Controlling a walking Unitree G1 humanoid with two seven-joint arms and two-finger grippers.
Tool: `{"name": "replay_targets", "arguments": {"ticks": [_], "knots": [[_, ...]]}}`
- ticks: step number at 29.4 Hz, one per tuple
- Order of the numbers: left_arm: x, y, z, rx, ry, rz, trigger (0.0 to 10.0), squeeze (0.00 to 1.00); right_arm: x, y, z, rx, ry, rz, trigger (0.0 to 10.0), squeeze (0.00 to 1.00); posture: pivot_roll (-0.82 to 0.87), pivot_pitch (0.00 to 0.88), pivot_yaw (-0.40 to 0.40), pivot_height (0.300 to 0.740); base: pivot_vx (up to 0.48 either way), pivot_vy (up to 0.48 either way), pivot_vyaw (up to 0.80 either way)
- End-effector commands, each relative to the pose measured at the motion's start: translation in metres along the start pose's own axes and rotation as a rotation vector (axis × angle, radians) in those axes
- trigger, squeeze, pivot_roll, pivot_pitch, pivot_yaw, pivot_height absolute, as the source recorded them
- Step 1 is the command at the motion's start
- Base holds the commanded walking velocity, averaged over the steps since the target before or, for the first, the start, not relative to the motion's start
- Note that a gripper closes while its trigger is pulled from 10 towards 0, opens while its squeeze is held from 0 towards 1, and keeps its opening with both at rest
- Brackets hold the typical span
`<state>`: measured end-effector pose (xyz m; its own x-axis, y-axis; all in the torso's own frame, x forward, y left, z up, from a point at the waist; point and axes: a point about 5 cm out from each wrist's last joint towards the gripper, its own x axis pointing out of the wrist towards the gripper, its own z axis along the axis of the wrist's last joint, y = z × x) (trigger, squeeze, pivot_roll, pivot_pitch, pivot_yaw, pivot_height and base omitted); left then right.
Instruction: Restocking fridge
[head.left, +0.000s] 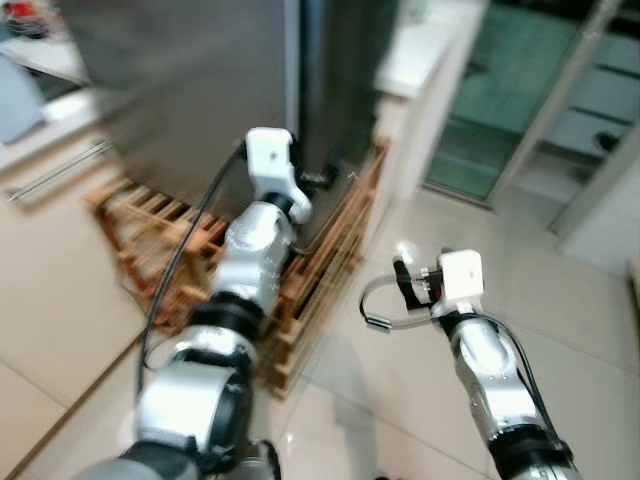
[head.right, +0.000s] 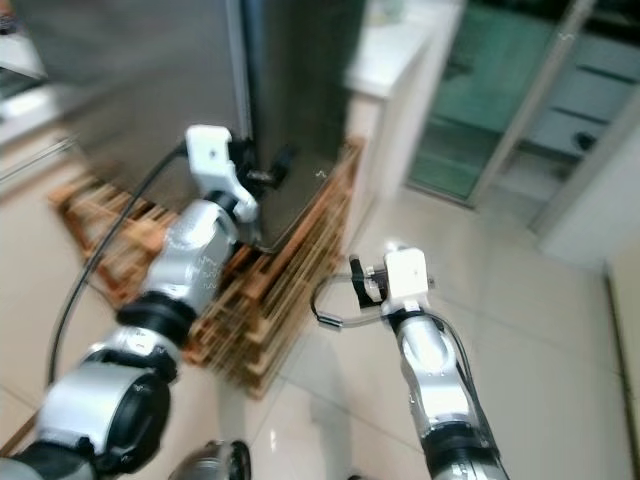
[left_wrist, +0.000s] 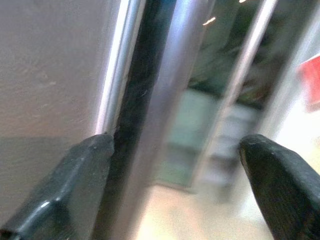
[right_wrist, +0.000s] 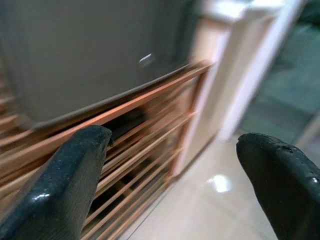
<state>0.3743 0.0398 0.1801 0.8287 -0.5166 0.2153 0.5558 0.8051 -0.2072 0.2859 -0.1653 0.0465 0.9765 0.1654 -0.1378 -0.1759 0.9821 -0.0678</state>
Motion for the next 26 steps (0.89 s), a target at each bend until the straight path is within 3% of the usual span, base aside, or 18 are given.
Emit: {"name": "replay_targets", "arguments": {"ticks": [1, 3, 4, 5, 9, 10, 11, 12, 13, 15, 16, 17, 22, 23, 26], "knots": [[0.026, -0.077, 0.012, 0.003, -0.029, -0.347, 10.0, 0.00, 0.002, 0.003, 0.005, 0.004, -0.013, 0.016, 10.0, 0.00, -0.07, 0.000, -0.040, 0.740, 0.000, 0.000, 0.00], [0.026, -0.120, 0.010, -0.038, -0.043, -0.535, 10.0, 0.00, 0.000, 0.005, 0.003, 0.003, -0.004, 0.024, 10.0, 0.00, -0.08, 0.000, -0.034, 0.740, 0.000, 0.000, 0.00], [0.024, -0.135, 0.011, -0.070, -0.057, -0.611, 10.0, 0.00, -0.001, 0.006, 0.002, 0.002, -0.003, 0.032, 10.0, 0.00, -0.09, 0.000, -0.030, 0.740, 0.000, 0.000, 0.00], [0.017, -0.153, 0.013, -0.105, -0.081, -0.727, 10.0, 0.00, -0.002, 0.010, 0.003, -0.010, -0.005, 0.050, 10.0, 0.00, -0.11, 0.000, -0.024, 0.740, 0.000, 0.000, 0.00], [0.009, -0.137, 0.015, -0.116, -0.093, -0.705, 10.0, 0.00, -0.004, 0.011, 0.003, -0.001, -0.009, 0.037, 10.0, 0.00, -0.11, 0.000, -0.020, 0.740, 0.000, 0.000, 0.00], [0.006, -0.118, 0.014, -0.132, -0.093, -0.650, 10.0, 0.00, -0.005, 0.010, 0.002, 0.005, -0.007, 0.033, 10.0, 0.00, -0.11, 0.000, -0.018, 0.740, 0.000, 0.000, 0.00], [-0.002, -0.081, 0.009, -0.120, -0.082, -0.514, 10.0, 0.00, -0.006, 0.010, 0.001, 0.008, -0.003, 0.031, 10.0, 0.00, -0.10, 0.000, -0.016, 0.740, 0.000, 0.000, 0.00], [-0.002, -0.081, 0.009, -0.120, -0.082, -0.514, 10.0, 0.00, -0.006, 0.010, 0.001, 0.008, -0.003, 0.031, 10.0, 0.00, -0.10, 0.000, -0.016, 0.740, 0.000, 0.000, 0.00], [-0.005, -0.066, 0.005, -0.100, -0.074, -0.454, 10.0, 0.00, -0.007, 0.010, 0.001, 0.009, -0.001, 0.032, 10.0, 0.00, -0.10, 0.000, -0.016, 0.740, 0.000, 0.000, 0.00], [-0.021, -0.014, 0.000, -0.036, -0.056, -0.217, 10.0, 0.00, -0.004, 0.010, 0.004, 0.010, -0.014, 0.021, 10.0, 0.00, -0.07, 0.000, -0.024, 0.740, 0.000, 0.000, 0.00], [-0.021, -0.014, 0.000, -0.036, -0.056, -0.217, 10.0, 0.00, -0.004, 0.010, 0.004, 0.010, -0.014, 0.021, 10.0, 0.00, -0.07, 0.000, -0.024, 0.740, 0.000, 0.000, 0.00], [-0.030, 0.007, 0.001, 0.006, -0.052, -0.110, 10.0, 0.00, -0.002, 0.008, 0.008, 0.011, -0.029, 0.009, 10.0, 0.00, -0.07, 0.000, -0.024, 0.740, 0.000, 0.000, 0.00], [-0.073, 0.067, 0.003, 0.115, -0.026, 0.265, 10.0, 0.00, 0.012, 0.006, 0.037, 0.029, -0.133, -0.033, 10.0, 0.00, -0.03, 0.000, -0.031, 0.740, 0.000, 0.000, 0.00], [-0.082, 0.074, 0.000, 0.132, -0.009, 0.323, 10.0, 0.00, 0.014, 0.005, 0.044, 0.032, -0.155, -0.043, 10.0, 0.00, -0.03, 0.000, -0.031, 0.740, 0.000, 0.000, 0.00], [-0.090, 0.078, -0.005, 0.149, 0.012, 0.373, 10.0, 0.00, 0.016, 0.003, 0.051, 0.032, -0.181, -0.056, 10.0, 0.00, -0.03, 0.000, -0.032, 0.740, 0.000, 0.000, 0.00]]}}
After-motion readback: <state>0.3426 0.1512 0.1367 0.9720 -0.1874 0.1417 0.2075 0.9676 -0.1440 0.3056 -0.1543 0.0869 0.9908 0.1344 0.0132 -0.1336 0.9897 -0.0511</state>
